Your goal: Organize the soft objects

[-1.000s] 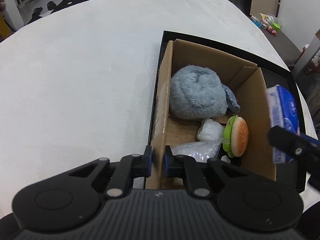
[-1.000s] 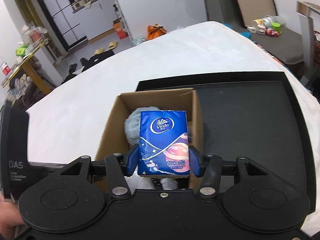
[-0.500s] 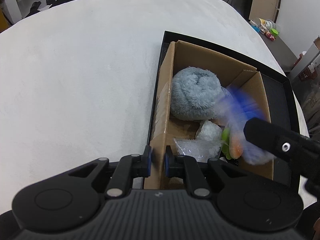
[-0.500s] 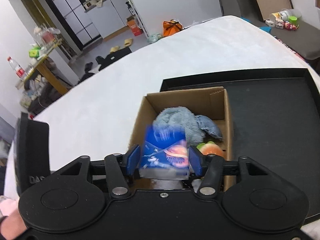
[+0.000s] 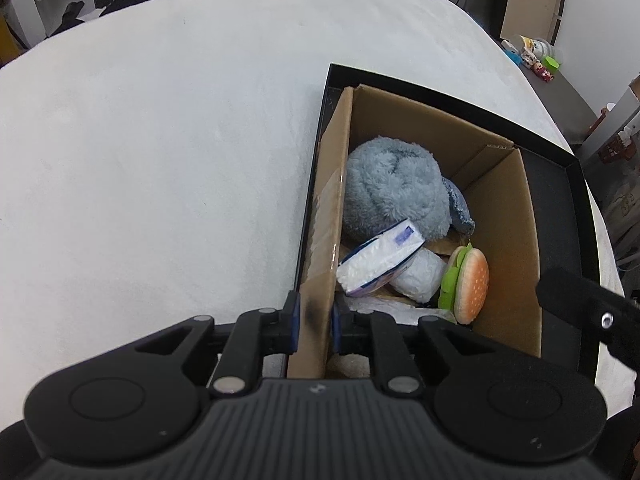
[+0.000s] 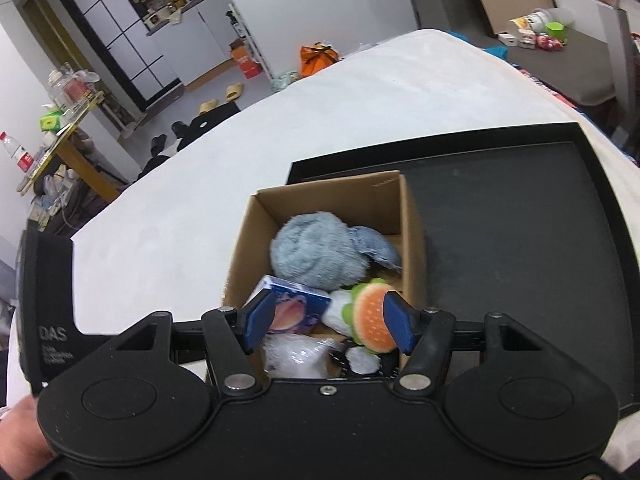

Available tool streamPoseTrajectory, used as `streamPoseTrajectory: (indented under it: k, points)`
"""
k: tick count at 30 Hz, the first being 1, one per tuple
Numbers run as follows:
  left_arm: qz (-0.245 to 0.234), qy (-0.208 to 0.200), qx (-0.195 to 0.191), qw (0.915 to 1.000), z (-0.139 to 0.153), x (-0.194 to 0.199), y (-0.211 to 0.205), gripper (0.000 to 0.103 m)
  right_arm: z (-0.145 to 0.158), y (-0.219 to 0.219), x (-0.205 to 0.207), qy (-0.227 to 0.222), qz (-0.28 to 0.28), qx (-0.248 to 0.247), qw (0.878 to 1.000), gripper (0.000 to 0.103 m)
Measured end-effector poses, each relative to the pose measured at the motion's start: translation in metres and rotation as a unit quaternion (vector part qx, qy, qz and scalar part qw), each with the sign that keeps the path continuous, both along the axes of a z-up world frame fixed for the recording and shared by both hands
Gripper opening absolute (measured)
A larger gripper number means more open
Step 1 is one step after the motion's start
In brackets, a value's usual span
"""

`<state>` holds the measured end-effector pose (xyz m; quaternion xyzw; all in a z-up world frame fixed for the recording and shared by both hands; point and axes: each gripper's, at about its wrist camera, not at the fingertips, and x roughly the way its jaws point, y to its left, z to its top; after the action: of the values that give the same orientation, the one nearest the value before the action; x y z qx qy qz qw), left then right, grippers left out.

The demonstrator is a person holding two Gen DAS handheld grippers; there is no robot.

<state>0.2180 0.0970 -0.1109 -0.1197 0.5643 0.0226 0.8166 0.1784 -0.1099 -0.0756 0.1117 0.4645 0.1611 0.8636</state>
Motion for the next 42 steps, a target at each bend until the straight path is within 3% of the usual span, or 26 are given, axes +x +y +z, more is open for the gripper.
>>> streamPoseTrajectory:
  k: [9, 12, 14, 17, 25, 30, 33, 35, 42]
  points:
    - [-0.007, -0.011, 0.002, 0.9999, 0.024, -0.005, -0.005, 0.019, 0.006, -0.029, -0.01, 0.004, -0.029, 0.0, 1.0, 0.06]
    - [-0.011, -0.016, 0.003, 0.9998, 0.032, -0.009, -0.008, 0.028, 0.009, -0.035, -0.013, 0.004, -0.035, 0.002, 0.999, 0.062]
    - [-0.013, -0.019, 0.005, 0.9997, 0.036, -0.012, -0.01, 0.04, 0.011, -0.038, -0.016, 0.002, -0.036, 0.003, 0.999, 0.064]
    - [-0.023, -0.023, 0.008, 0.9994, 0.044, -0.017, -0.015, 0.046, 0.015, -0.043, -0.022, -0.003, -0.037, 0.009, 0.999, 0.066]
    - [-0.026, -0.04, 0.026, 0.9985, 0.068, -0.033, -0.024, 0.067, 0.026, -0.062, -0.039, -0.023, -0.041, 0.018, 0.999, 0.083]
    - [-0.021, -0.057, 0.035, 0.9975, 0.084, -0.048, -0.029, 0.071, 0.035, -0.07, -0.049, -0.038, -0.039, 0.02, 0.998, 0.088]
    - [-0.022, -0.067, 0.038, 0.9968, 0.092, -0.058, -0.032, 0.076, 0.04, -0.073, -0.056, -0.045, -0.038, 0.02, 0.998, 0.097]
    - [-0.02, -0.074, 0.039, 0.9963, 0.098, -0.066, -0.034, 0.084, 0.045, -0.075, -0.061, -0.052, -0.037, 0.019, 0.998, 0.098]
    - [-0.011, -0.102, 0.04, 0.9939, 0.119, -0.093, -0.036, 0.095, 0.061, -0.081, -0.08, -0.069, -0.034, 0.013, 0.997, 0.103]
